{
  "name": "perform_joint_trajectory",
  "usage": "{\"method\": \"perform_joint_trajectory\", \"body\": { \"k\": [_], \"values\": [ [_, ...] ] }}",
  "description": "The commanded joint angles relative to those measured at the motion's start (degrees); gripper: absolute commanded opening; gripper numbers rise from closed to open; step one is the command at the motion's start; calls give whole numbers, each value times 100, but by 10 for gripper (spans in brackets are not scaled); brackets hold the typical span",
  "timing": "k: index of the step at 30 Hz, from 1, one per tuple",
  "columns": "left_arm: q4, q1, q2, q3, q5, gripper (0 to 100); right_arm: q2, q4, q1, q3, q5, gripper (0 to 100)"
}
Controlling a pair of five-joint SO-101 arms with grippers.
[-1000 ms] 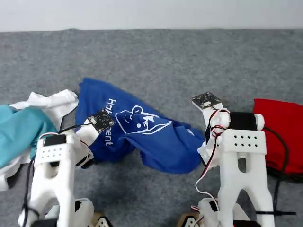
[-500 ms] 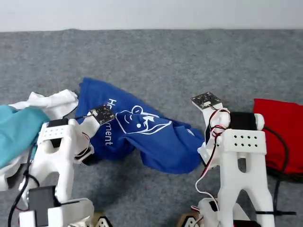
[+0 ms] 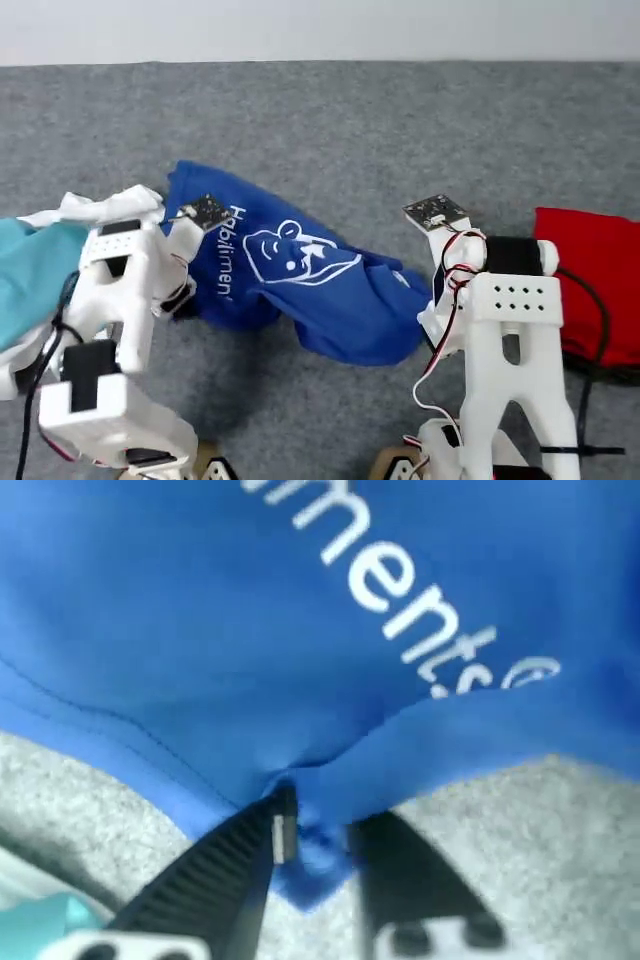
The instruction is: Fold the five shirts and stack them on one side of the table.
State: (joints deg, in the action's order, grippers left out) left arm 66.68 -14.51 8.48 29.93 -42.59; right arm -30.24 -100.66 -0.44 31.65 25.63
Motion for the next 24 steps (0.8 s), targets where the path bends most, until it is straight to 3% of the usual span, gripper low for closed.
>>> {"method": "perform_joint_trajectory", "body": {
  "k": [1,14,19,24],
  "values": [
    [123,-53,-114,-646,70,5,-101,-215,-40,-18,53,9],
    [941,-141,-2497,-892,149,5,-101,-215,-66,-35,70,9],
    [949,-703,-3042,-945,765,5,-101,-215,-163,-35,79,9],
    [976,-1530,-3059,-1077,1116,5,-101,-154,-892,-35,79,9]
  ]
}}
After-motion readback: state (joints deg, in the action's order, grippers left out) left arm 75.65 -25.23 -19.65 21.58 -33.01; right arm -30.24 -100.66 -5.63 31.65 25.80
